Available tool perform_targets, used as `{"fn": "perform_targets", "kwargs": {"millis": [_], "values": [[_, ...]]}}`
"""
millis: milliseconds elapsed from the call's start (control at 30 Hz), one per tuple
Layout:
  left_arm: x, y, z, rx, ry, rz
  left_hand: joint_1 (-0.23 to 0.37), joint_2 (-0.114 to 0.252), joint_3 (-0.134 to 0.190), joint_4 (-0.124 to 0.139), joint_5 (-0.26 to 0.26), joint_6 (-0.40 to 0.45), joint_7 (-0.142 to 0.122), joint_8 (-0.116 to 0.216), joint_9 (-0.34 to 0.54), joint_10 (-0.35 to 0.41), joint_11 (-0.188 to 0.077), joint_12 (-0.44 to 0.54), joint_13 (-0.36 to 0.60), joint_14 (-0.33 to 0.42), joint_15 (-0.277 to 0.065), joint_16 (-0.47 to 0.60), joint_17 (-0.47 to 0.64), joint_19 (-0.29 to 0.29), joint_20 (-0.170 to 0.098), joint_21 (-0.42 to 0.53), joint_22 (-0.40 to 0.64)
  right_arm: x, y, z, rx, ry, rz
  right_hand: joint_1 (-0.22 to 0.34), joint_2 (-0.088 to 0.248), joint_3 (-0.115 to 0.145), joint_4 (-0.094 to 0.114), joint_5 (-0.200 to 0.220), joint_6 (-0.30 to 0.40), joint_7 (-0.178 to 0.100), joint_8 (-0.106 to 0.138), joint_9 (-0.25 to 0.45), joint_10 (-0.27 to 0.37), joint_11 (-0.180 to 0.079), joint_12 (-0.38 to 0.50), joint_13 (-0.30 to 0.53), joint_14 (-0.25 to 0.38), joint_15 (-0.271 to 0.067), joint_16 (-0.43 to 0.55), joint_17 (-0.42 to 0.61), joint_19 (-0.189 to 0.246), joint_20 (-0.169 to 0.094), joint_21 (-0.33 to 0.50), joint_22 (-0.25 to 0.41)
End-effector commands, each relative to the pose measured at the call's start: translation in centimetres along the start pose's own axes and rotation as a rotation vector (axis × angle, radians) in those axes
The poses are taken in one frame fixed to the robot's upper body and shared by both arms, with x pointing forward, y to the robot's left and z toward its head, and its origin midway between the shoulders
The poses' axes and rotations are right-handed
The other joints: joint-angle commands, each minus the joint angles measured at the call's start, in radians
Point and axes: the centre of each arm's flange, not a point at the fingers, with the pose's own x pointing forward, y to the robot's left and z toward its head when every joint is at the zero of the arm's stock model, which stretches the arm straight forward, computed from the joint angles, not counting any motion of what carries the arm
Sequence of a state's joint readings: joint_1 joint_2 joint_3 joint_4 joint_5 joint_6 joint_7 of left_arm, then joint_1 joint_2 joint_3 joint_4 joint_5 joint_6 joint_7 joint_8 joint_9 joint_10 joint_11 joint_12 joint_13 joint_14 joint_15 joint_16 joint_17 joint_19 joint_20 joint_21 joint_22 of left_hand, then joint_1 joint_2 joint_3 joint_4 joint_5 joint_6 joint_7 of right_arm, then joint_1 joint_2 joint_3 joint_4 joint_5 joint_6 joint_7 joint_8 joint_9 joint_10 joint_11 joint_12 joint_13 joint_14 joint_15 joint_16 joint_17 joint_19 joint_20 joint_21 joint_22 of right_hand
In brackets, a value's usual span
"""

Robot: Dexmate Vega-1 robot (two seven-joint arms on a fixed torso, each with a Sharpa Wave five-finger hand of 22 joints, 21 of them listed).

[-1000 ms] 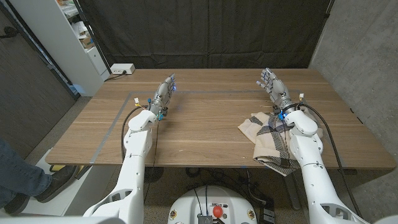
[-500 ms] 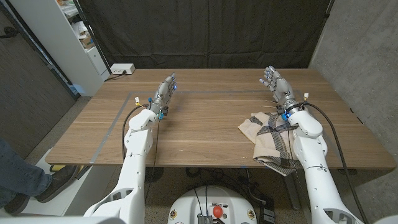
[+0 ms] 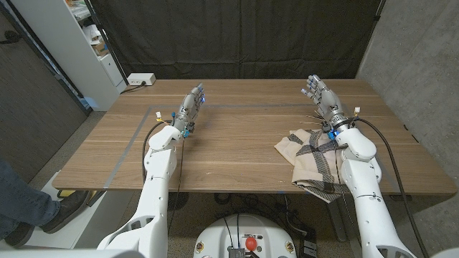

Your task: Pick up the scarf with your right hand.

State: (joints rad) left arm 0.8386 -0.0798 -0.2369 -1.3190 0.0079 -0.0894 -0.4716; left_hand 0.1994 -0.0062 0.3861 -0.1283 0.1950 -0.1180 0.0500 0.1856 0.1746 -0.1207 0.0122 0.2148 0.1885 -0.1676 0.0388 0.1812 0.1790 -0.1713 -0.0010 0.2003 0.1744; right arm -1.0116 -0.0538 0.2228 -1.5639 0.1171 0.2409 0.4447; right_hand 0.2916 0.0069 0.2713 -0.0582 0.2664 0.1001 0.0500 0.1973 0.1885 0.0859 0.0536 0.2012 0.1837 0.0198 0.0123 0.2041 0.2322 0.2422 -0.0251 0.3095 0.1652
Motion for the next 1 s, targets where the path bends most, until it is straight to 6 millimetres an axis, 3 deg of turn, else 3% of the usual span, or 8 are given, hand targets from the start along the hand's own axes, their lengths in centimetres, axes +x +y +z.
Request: {"fn": "perform_targets", "kwargs": {"millis": [33, 1000], "values": [[0.1, -0.1, 0.2, 0.003, -0.006, -0.005, 0.001, 0.01, 0.005, -0.003, 0.0, 0.001, -0.002, 0.004, 0.004, -0.002, 0.002, 0.0, 0.003, -0.005, 0.007, 0.007, 0.002, -0.032, 0.007, -0.003, 0.006, -1.0, -0.3, 1.1, -0.023, -0.028, 0.006, 0.01, -0.003, 0.004, -0.006, 0.004, 0.007, -0.002, 0.004, 0.001, 0.005, 0.0, -0.001, 0.006, 0.009, -0.003, 0.007, 0.002, 0.008, 0.003, -0.007, 0.003], [0.1, -0.8, 0.5, 0.01, -0.007, -0.016, 0.0, 0.012, 0.003, -0.003, -0.001, 0.007, 0.0, 0.005, 0.004, -0.004, 0.006, -0.002, 0.004, -0.01, 0.009, 0.004, 0.002, -0.035, 0.007, -0.004, 0.006, -2.8, -1.2, 3.1, -0.103, -0.071, 0.0, 0.009, -0.003, 0.002, -0.012, 0.003, 0.031, -0.009, 0.011, 0.002, 0.032, 0.002, 0.006, 0.006, 0.025, -0.008, 0.011, -0.003, 0.011, 0.004, -0.025, 0.003]]}}
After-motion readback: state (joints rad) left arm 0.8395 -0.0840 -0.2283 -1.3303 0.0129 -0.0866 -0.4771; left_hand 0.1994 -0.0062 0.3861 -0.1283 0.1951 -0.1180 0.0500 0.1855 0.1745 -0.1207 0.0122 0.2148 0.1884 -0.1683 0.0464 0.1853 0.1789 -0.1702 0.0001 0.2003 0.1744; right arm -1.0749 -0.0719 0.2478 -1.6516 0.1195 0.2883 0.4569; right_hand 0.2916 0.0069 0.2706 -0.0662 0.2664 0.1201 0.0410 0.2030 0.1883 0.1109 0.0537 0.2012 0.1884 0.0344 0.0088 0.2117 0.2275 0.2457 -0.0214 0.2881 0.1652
